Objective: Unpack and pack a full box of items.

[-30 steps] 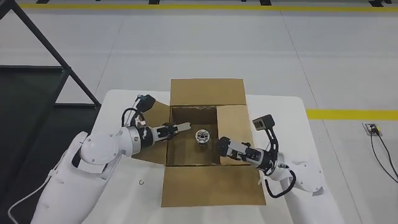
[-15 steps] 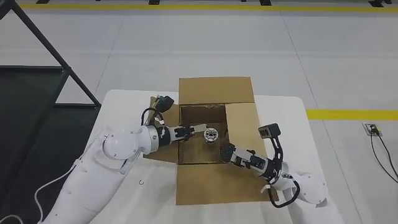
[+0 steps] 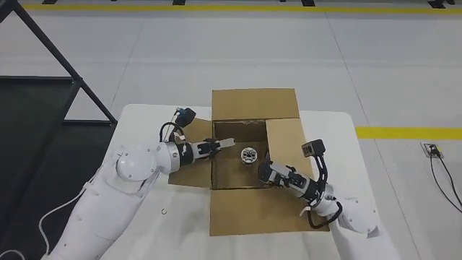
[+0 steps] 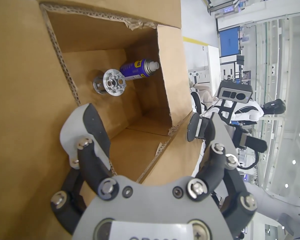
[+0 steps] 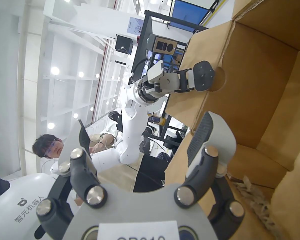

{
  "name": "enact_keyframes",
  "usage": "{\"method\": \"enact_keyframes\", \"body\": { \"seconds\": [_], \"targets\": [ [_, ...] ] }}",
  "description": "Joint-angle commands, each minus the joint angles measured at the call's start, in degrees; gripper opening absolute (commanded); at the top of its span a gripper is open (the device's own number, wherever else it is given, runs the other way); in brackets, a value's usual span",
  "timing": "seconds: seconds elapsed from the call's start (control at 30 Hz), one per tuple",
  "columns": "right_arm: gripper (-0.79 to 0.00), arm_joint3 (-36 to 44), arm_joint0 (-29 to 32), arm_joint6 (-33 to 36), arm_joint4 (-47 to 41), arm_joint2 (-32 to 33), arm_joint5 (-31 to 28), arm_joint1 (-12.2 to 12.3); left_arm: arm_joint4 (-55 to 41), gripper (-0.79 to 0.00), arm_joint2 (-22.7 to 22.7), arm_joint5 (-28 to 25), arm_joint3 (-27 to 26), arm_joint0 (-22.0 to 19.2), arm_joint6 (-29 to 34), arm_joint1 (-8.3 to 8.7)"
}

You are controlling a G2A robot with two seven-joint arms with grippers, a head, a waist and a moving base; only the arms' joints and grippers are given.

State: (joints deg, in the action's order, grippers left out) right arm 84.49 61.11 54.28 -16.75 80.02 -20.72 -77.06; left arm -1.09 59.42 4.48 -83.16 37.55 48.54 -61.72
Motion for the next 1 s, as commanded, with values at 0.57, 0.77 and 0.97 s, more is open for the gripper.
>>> {"method": "enact_keyframes", "body": {
  "seconds": [0.57,0.77,0.97],
  "targets": [
    [0.0,-8.2,-10.3,0.7,5.3,-8.2,11.4,0.0,6.2,0.0,7.2,0.7,-7.9,5.3,3.1,2.42],
    [0.0,-12.7,-14.4,0.9,5.1,-13.0,11.9,-0.9,6.7,0.0,5.6,1.7,-8.3,4.1,1.5,1.95],
    [0.0,-17.9,-18.5,0.0,4.5,-17.6,10.5,-2.1,6.2,0.0,5.9,1.8,-7.6,3.9,0.6,1.82]
  ]
}}
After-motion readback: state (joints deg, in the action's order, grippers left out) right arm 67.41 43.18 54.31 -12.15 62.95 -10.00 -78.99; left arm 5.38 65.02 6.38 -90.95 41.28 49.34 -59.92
